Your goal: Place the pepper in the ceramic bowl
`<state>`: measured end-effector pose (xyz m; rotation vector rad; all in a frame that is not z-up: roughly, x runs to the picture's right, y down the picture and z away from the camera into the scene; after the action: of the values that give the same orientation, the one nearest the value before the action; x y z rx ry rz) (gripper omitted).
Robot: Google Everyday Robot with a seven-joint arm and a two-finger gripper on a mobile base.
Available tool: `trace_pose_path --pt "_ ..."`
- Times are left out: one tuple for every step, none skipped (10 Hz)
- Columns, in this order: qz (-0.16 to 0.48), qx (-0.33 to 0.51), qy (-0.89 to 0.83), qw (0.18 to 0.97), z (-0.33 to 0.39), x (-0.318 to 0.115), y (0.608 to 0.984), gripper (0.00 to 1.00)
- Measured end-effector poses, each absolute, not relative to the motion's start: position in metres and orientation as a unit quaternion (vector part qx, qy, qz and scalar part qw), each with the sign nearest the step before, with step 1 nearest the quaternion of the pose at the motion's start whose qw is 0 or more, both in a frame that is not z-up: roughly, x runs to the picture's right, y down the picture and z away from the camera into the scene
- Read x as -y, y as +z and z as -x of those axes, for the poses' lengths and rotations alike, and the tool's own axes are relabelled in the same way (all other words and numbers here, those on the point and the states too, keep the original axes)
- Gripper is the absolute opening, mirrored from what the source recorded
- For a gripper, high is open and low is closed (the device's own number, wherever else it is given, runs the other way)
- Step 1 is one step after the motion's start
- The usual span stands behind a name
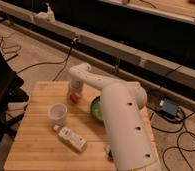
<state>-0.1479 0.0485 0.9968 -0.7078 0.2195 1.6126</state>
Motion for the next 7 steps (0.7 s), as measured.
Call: trace_pose_path --pt "0.308 -0.097 0.704 0.633 0.146 -0.049 0.998 0.15" --pt "0.307 -0.099 0.703 0.634 0.144 -0.05 0.998 0.06" --pt "0.304 -0.099 0.702 0.636 0.142 -0.048 0.997 0.01" --pt "0.302 -0.098 0.702 0.637 0.141 -0.045 0.995 0.0" --pt "0.296 -0.096 0.704 0.639 0.139 -0.038 0.991 0.0" --pt "0.281 -0.087 0.709 0.641 0.129 -0.021 0.982 0.0" --pt "0.271 -0.081 0.713 0.642 0.119 -0.007 0.972 0.0"
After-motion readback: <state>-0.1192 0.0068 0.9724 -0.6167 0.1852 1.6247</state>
